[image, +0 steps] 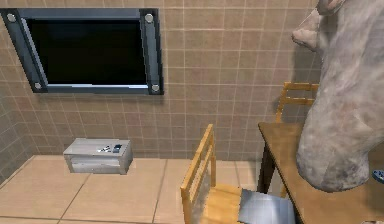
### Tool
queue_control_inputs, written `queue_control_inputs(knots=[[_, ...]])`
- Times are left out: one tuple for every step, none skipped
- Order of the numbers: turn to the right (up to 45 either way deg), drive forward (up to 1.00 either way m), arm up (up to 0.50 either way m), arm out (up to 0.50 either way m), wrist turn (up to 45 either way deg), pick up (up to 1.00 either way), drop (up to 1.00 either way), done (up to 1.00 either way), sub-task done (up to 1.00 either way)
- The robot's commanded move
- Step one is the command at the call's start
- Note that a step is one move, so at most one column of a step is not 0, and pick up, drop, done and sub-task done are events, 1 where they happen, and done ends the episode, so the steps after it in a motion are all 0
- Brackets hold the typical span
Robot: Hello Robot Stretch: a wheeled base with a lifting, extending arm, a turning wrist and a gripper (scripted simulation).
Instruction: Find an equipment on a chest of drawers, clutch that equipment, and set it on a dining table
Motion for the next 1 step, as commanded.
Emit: queue_control_inputs(knots=[[0.0,0.00,0.00,0.00,24.0,0.00,0.00,0.00,0.00]])
